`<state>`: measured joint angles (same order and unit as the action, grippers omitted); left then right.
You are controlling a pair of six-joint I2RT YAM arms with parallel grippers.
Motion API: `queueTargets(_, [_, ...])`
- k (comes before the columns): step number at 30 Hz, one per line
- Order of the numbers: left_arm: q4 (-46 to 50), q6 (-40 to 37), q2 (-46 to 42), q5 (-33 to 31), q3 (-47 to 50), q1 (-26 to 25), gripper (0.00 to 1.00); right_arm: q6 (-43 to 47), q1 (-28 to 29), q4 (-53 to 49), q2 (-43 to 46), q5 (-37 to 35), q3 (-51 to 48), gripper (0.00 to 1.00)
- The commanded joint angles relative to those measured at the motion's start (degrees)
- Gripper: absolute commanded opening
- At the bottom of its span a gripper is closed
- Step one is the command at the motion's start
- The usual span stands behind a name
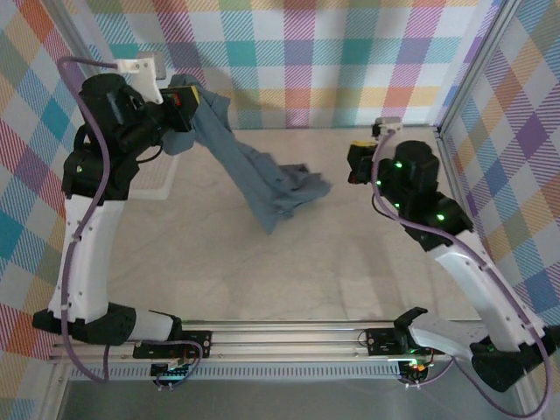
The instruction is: Fold the inside-out t-shirt
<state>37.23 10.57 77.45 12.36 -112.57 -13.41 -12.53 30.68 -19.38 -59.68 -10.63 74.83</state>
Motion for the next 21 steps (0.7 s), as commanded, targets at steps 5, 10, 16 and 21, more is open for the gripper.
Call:
queueTargets(5, [-1.1,4.3,-1.2,-3.0,4.1,-0.9,0.0,1.0,0.0,-6.1,-3.8,4.6,3.6,0.0])
queueTargets(10, [8.9,11.0,-0.3,-20.0,19.9,-0.9,0.0,-4.4,0.0,-4.7,-14.8,15.6,-4.1,0.11])
queueTargets(16, [13.5,17.1,-10.0,-41.8,40.5,-0.7,0.0,-4.0,4.9,-0.4,-31.2,25.2,-6.3,0.21])
queueTargets(21, [19.4,25.8,-22.4,-54.1,48.4,-0.7,0.0,-4.6,11.4,0.4,-44.8,27.9,3.5,0.34])
